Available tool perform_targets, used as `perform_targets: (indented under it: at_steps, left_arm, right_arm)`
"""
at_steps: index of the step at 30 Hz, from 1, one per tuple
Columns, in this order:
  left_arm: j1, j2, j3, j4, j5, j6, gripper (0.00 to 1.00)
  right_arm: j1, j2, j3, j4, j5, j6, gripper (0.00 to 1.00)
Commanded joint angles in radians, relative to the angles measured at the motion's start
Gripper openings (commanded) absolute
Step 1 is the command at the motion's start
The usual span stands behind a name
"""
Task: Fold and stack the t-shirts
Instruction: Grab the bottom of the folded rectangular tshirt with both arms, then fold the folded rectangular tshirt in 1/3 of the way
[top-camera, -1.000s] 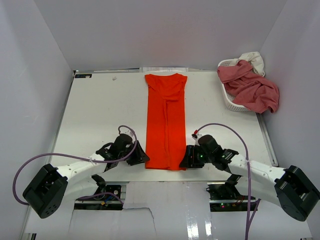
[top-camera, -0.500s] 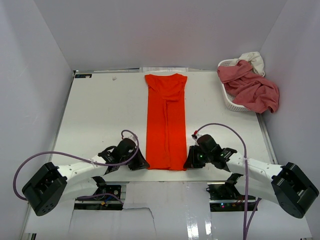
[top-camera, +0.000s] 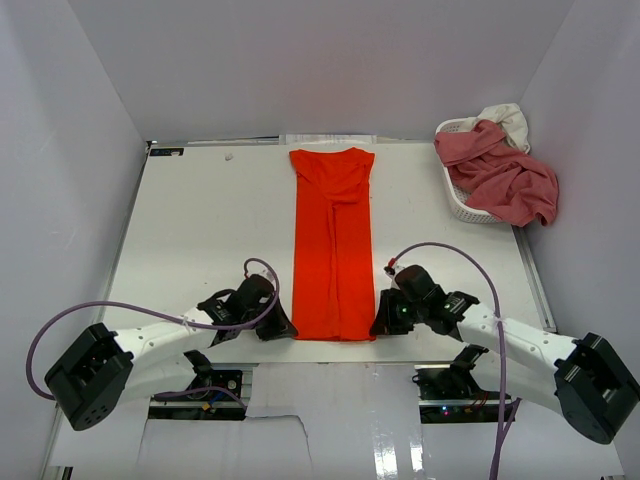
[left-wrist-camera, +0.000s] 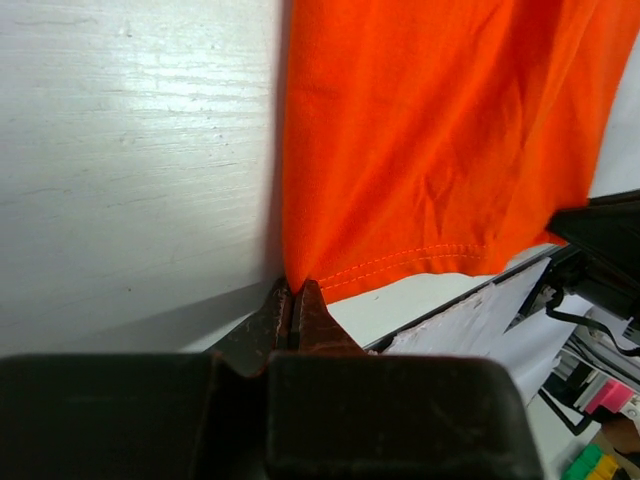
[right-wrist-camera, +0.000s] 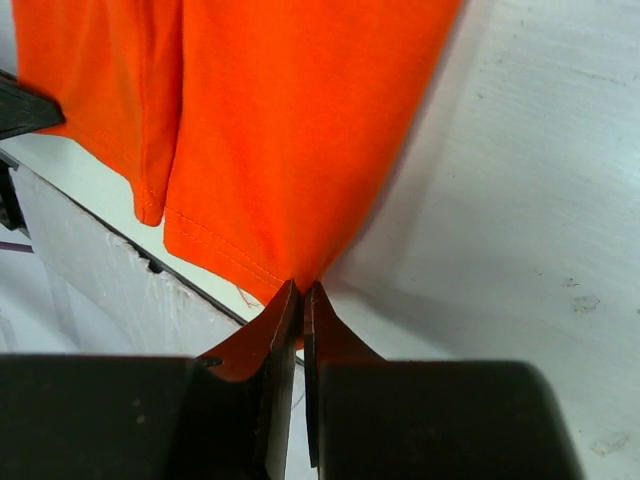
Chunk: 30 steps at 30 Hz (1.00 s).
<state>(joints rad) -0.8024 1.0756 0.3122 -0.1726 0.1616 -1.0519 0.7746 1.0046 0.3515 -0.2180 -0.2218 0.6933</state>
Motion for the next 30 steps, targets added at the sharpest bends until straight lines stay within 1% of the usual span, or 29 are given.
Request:
perform_targets:
  at_steps: [1, 9, 15, 17, 18, 21, 23, 28, 30]
  left_arm:
    - [-0.004, -0.005, 0.04, -0.148, -0.076, 0.044, 0.0]
    - [0.002, 0.021, 0.186, -0.205, -0.088, 0.079, 0.0]
    - [0.026, 0.044, 0.292, -0.263, -0.14, 0.122, 0.0]
    - [0.046, 0.047, 0.34, -0.281, -0.146, 0.144, 0.0]
    - [0.058, 0.05, 0.355, -0.295, -0.18, 0.154, 0.0]
    - [0.124, 0.066, 0.399, -0.291, -0.169, 0.197, 0.0]
    - [0.187, 0.079, 0.432, -0.28, -0.163, 0.23, 0.0]
    - [0.206, 0.17, 0.527, -0.265, -0.174, 0.271, 0.0]
    - [0.212, 0.201, 0.574, -0.254, -0.183, 0.283, 0.0]
  right_arm:
    - [0.002, -0.043, 0.09, -0.127, 0.031, -0.038, 0.08]
    - [0.002, -0.008, 0.263, -0.218, 0.042, -0.133, 0.08]
    - [-0.005, 0.032, 0.311, -0.228, 0.058, -0.156, 0.08]
    - [-0.014, 0.043, 0.329, -0.227, 0.065, -0.167, 0.08]
    - [-0.018, 0.054, 0.336, -0.228, 0.065, -0.17, 0.08]
    - [-0.043, 0.078, 0.36, -0.225, 0.073, -0.192, 0.08]
    - [-0.07, 0.101, 0.376, -0.222, 0.078, -0.215, 0.08]
    - [-0.133, 0.161, 0.437, -0.202, 0.084, -0.256, 0.08]
    - [-0.162, 0.202, 0.492, -0.202, 0.085, -0.281, 0.08]
